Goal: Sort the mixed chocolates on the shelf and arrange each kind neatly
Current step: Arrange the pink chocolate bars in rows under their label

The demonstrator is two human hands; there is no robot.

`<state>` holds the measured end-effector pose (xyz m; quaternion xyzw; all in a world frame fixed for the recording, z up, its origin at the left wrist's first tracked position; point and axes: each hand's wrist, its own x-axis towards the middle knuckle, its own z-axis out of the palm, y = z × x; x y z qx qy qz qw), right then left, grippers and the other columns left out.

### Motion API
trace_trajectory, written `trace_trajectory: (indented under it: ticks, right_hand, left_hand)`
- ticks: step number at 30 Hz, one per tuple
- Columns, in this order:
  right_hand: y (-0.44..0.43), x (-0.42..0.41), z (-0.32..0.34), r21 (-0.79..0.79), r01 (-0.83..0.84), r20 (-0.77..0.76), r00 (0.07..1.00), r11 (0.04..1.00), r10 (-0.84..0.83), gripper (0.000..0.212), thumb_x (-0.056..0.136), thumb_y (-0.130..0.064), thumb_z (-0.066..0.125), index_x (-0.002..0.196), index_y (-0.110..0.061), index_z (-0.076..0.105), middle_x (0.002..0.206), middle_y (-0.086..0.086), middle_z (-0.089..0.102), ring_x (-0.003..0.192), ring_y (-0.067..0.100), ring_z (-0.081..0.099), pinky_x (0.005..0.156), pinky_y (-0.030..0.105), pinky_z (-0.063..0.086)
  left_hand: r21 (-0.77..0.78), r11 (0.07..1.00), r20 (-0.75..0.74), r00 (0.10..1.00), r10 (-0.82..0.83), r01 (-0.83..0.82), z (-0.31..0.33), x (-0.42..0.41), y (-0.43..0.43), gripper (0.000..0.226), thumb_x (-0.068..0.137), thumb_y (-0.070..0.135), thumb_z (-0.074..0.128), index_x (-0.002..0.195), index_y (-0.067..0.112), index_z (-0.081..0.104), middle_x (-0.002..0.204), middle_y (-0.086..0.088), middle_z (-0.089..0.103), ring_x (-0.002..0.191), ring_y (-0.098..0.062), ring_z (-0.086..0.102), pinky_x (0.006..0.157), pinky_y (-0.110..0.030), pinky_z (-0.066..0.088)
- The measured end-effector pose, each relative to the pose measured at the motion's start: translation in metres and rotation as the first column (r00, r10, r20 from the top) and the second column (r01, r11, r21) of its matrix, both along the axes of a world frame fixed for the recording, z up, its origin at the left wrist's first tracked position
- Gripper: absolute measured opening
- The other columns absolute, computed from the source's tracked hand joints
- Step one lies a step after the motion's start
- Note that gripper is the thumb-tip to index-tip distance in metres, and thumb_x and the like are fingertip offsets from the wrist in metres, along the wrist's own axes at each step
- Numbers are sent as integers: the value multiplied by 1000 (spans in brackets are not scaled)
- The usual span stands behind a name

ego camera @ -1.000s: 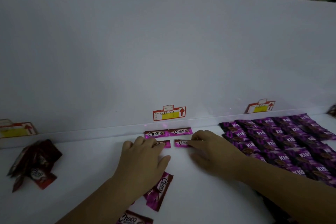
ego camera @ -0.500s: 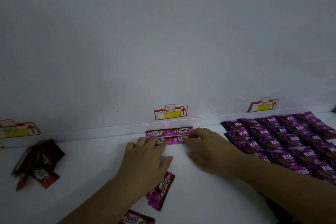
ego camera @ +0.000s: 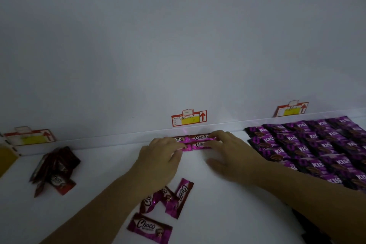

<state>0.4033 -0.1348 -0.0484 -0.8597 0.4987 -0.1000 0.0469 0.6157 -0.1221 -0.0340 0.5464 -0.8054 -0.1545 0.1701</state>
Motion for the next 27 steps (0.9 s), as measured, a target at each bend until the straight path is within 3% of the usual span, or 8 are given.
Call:
trace_trajectory:
  ticks: [4, 7, 10, 15, 19, 22, 25, 27]
  right_hand:
    - [11, 11, 3, -7, -153, 118, 981, 988, 152, 36, 88, -36, 58, 122, -25, 57, 127, -7, 48, 113, 8, 47, 96, 20, 39]
    - [21, 22, 2, 61, -359, 130, 928, 932, 349, 35, 87, -35, 60, 120, -23, 60, 121, -5, 52, 105, 7, 52, 87, 15, 40]
    - [25, 30, -1, 36, -436, 78, 898, 899, 432, 34, 87, -40, 61, 117, -24, 63, 118, -1, 56, 102, 10, 53, 85, 16, 39]
    - [22, 28, 3, 43, -439, 69, 898, 898, 435, 28, 84, -39, 65, 99, -16, 67, 103, 0, 59, 93, 10, 52, 82, 20, 43]
    - [21, 21, 12, 217, -338, 66, 941, 916, 331, 23, 79, -39, 70, 88, -19, 62, 86, -7, 57, 73, 4, 49, 68, 17, 40]
    - [21, 10, 19, 331, -240, 8, 968, 913, 252, 24, 79, -43, 68, 74, -23, 56, 69, -8, 53, 59, 4, 46, 55, 16, 33]
    - [25, 1, 23, 355, -179, -115, 966, 918, 233, 34, 86, -44, 59, 63, -21, 52, 59, -5, 47, 52, 6, 41, 52, 16, 30]
    - [27, -6, 26, 332, -193, -93, 967, 923, 235, 37, 88, -43, 58, 64, -14, 57, 58, -3, 50, 50, 8, 42, 53, 15, 32]
  left_hand:
    - [177, 984, -180, 984, -4, 36, 25, 16, 3, 34, 99, 25, 36, 129, 29, 50, 131, 12, 49, 116, -3, 44, 96, -18, 31]
    - [244, 967, -111, 993, -47, 73, 24, 29, 13, 33, 96, 25, 45, 128, 37, 48, 117, 22, 47, 109, 2, 47, 92, -16, 37]
    - [261, 963, 38, 996, -84, 71, 13, 39, 27, 41, 90, 28, 56, 128, 38, 46, 118, 25, 45, 106, 6, 43, 90, -12, 34]
    - [147, 988, 120, 991, -65, 47, -4, 47, 45, 45, 82, 41, 63, 125, 34, 50, 119, 17, 48, 108, 2, 40, 94, -12, 30]
    - [89, 994, 148, 986, -76, 63, -9, 42, 55, 34, 83, 43, 61, 115, 32, 57, 101, 19, 47, 100, -1, 43, 89, -16, 32]
    - [74, 994, 192, 977, -88, 75, -8, 35, 59, 19, 83, 44, 59, 98, 33, 59, 82, 23, 42, 83, 1, 42, 80, -18, 33]
    - [37, 997, 193, 978, -74, 68, -5, 28, 60, 22, 81, 44, 60, 98, 29, 62, 86, 19, 49, 81, 1, 43, 80, -20, 34]
    - [7, 997, 215, 974, -75, 76, -3, 24, 57, 28, 79, 46, 59, 100, 28, 63, 94, 13, 56, 85, -3, 46, 83, -22, 35]
